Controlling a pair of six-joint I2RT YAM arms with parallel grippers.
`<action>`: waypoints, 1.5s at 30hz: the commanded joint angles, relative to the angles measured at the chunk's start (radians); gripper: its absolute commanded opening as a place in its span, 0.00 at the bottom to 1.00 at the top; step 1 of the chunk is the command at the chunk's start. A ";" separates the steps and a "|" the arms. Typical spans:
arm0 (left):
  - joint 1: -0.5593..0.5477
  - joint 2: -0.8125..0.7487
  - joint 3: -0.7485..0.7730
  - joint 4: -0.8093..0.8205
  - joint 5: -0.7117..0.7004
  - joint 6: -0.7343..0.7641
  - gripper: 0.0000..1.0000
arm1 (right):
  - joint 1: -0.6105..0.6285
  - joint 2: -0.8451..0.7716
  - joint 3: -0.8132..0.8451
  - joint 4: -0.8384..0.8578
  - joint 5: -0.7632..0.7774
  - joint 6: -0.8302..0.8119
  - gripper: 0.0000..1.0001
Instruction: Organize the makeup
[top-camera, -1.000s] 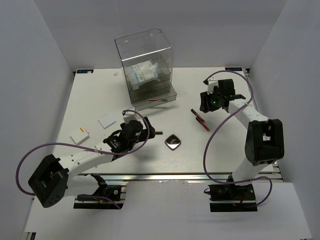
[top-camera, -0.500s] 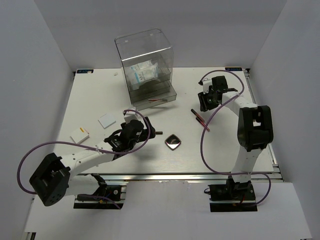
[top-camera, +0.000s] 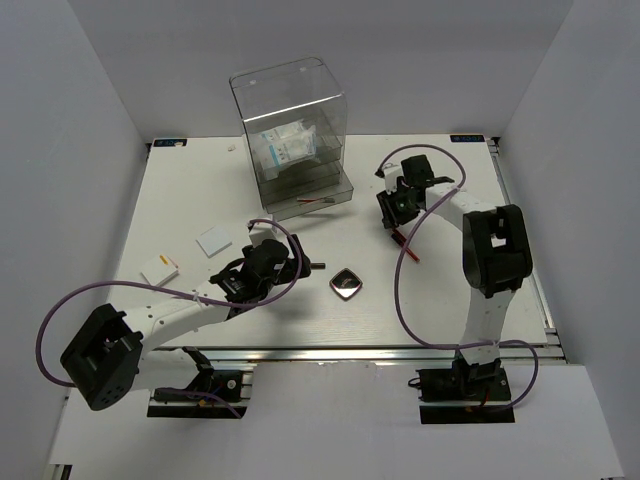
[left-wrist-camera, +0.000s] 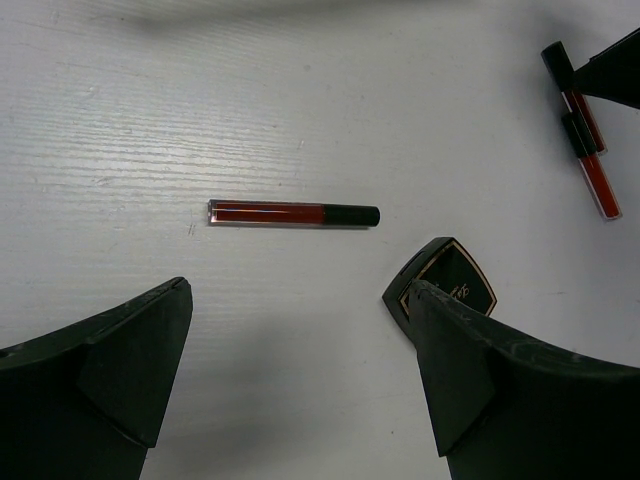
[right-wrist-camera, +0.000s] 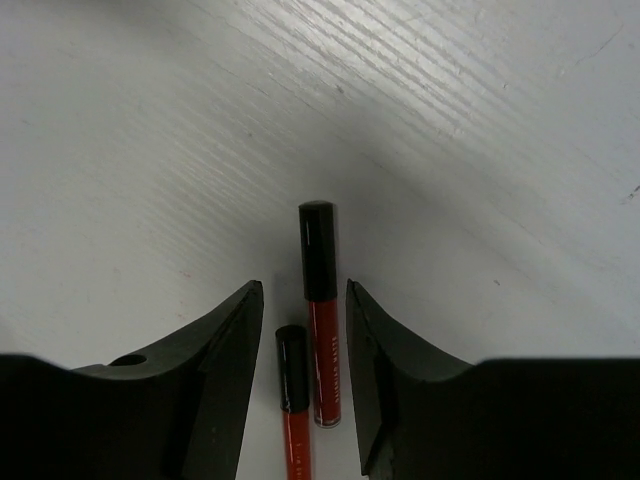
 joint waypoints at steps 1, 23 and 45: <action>0.006 -0.002 0.035 -0.003 0.003 0.010 0.98 | 0.008 0.024 0.040 0.002 0.045 -0.031 0.44; 0.006 -0.014 0.029 -0.016 -0.002 -0.015 0.98 | 0.034 0.080 0.047 0.063 0.102 -0.162 0.03; 0.019 0.000 0.013 0.037 -0.015 -0.120 0.87 | 0.320 -0.340 -0.019 0.197 -0.290 -0.769 0.00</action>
